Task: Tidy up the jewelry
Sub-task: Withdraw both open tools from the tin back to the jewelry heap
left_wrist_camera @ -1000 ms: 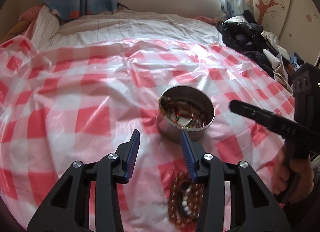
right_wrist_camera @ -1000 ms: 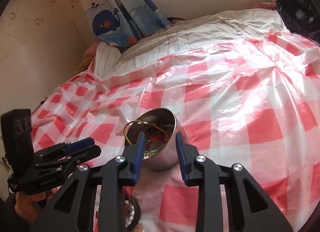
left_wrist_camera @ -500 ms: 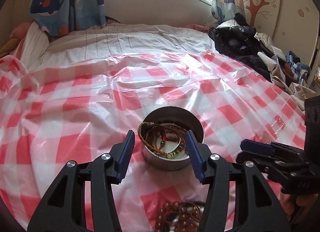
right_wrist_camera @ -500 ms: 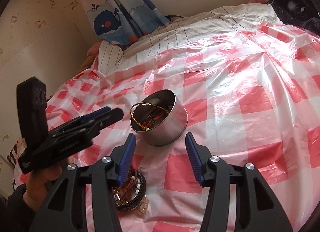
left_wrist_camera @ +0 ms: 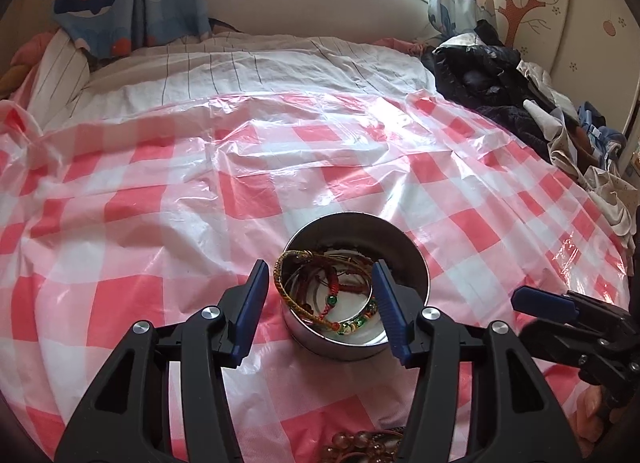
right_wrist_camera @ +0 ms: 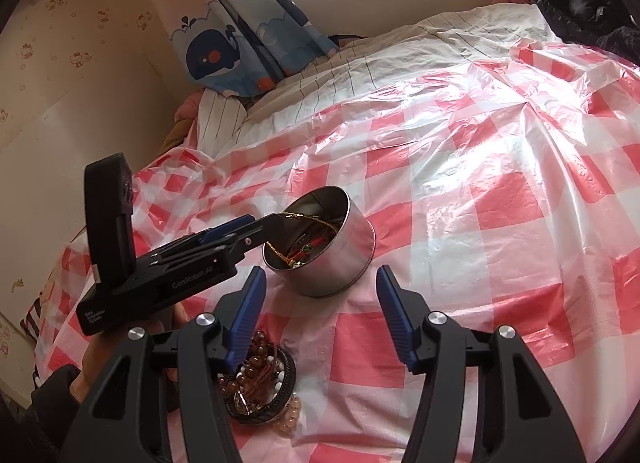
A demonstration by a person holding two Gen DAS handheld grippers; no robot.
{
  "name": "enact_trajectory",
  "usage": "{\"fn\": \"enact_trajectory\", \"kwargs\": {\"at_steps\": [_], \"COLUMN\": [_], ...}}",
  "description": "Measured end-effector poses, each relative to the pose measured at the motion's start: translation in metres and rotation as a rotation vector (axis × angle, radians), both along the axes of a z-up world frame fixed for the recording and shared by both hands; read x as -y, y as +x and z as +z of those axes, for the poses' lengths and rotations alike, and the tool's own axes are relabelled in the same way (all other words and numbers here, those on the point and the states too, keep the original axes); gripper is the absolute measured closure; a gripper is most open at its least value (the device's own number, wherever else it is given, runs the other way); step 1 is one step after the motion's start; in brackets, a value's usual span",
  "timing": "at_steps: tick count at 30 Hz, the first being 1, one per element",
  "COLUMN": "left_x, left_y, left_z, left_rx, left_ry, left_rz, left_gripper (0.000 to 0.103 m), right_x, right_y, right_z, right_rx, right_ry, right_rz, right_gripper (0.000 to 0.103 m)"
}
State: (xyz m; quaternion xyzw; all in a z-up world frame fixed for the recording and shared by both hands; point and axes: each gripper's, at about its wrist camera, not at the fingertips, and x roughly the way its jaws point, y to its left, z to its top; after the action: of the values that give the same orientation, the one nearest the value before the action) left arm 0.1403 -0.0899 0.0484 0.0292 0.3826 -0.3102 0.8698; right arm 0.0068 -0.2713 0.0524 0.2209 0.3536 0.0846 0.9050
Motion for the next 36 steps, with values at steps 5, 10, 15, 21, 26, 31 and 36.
{"fn": "enact_trajectory", "kwargs": {"at_steps": [5, 10, 15, 21, 26, 31, 36], "left_x": [0.02, 0.025, 0.004, 0.019, 0.026, 0.031, 0.032], "left_y": [-0.003, -0.009, -0.002, 0.004, -0.007, -0.017, -0.014], "left_z": [-0.005, -0.009, 0.011, -0.012, -0.013, -0.006, -0.005], "left_rx": [-0.015, -0.009, 0.048, 0.006, 0.088, 0.159, 0.134], "left_ry": [0.034, 0.064, 0.024, 0.078, 0.125, 0.157, 0.138], "left_rz": [-0.089, -0.095, -0.013, -0.061, -0.058, -0.073, -0.091], "left_gripper": [0.053, 0.052, 0.045, 0.043, 0.041, 0.041, 0.041], "right_x": [0.0, 0.002, 0.004, 0.005, 0.005, 0.005, 0.004], "right_y": [0.0, 0.001, -0.001, -0.001, -0.001, -0.001, -0.001], "right_z": [-0.001, 0.0, 0.001, 0.0, -0.001, -0.001, -0.002], "right_rx": [-0.007, -0.005, -0.001, -0.002, -0.01, -0.009, -0.014], "right_ry": [0.001, 0.004, 0.013, 0.015, 0.018, 0.017, 0.02], "right_rz": [-0.003, -0.01, -0.012, -0.013, -0.011, -0.013, -0.012], "right_gripper": [0.047, 0.045, 0.044, 0.044, 0.044, 0.042, 0.041]}}
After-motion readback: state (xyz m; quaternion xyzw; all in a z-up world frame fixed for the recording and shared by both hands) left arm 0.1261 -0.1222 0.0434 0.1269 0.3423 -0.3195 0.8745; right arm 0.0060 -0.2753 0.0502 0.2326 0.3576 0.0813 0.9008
